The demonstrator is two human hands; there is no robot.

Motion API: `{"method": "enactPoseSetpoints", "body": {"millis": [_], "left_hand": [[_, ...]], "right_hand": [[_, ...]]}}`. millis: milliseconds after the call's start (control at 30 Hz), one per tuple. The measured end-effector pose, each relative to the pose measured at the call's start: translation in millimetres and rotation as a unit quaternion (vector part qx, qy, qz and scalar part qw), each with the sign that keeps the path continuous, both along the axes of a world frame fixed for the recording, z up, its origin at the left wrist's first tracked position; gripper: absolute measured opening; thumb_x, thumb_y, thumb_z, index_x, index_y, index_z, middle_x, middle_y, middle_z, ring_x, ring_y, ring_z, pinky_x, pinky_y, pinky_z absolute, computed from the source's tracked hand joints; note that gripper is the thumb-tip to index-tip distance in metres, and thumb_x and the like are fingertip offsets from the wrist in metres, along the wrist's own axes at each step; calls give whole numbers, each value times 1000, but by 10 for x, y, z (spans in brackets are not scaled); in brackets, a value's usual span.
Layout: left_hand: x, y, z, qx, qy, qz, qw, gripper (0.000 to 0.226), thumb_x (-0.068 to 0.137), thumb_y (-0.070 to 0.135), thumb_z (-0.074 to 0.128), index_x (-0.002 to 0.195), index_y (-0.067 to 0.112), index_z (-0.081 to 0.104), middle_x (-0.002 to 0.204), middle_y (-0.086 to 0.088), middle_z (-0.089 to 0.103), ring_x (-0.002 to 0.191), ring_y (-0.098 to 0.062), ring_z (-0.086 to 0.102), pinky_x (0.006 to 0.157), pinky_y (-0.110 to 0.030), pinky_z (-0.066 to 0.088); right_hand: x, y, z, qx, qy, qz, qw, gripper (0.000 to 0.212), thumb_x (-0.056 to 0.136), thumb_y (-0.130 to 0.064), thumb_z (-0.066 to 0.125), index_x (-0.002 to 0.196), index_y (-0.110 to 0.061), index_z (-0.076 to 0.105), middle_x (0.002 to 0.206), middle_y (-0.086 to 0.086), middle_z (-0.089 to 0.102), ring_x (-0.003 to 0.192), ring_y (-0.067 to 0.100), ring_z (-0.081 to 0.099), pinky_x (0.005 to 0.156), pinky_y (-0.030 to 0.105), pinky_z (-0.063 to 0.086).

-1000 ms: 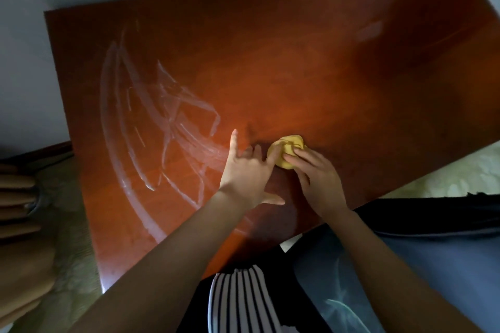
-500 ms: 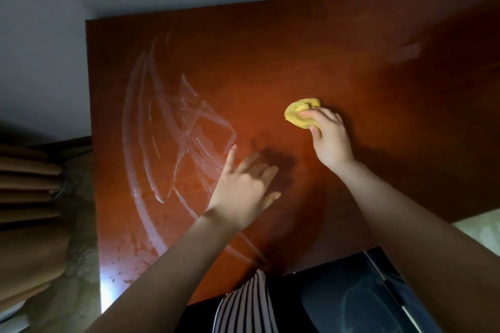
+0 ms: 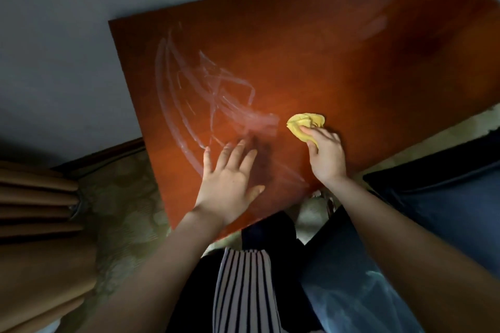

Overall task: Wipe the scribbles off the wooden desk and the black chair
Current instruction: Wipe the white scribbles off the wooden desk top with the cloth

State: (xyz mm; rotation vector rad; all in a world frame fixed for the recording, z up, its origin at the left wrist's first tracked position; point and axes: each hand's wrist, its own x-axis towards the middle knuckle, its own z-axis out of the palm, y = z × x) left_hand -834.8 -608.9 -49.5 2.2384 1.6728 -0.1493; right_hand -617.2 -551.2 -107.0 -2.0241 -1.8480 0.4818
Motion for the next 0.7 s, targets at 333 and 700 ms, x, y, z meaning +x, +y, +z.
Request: {"method": "enactPoseSetpoints", "body": {"millis": [333,700], "left_hand": [[-596,-768,-135,-69,68,67,993,106,83,68,46,148,13,-17,154,-9,-27,143,-30,-22,111,-60,-7],[-1013,-631,-255,-168,120,94,974,141,57,79,64,146,14,-24,153,-1,-32,143,-27,-21,111,-63,-4]], "right_hand": [[-487,-1136,52,-15,-14,-36,999,47,91,2,52,131,-22,57,131,2,58,109,29,49,88,34,44],[-1497,-1293,101,40,2,240,970,51,65,13,68,106,-16,73,104,6,72,77,33,60,65,36,56]]}}
